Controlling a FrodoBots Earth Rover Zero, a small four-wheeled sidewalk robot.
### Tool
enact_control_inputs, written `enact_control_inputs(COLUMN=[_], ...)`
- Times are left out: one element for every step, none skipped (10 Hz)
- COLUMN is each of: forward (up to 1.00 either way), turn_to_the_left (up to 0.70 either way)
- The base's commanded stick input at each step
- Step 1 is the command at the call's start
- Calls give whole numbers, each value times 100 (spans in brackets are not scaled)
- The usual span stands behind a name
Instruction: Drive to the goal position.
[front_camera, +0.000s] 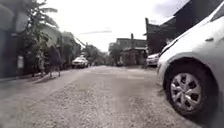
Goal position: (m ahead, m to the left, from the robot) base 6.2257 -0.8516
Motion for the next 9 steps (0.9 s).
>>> enact_control_inputs(forward=[100, 100, 100, 100, 100, 100, 100, 100, 100], turn_to_the_left=[0, 0, 0, 0, 0, 0, 0, 0, 0])
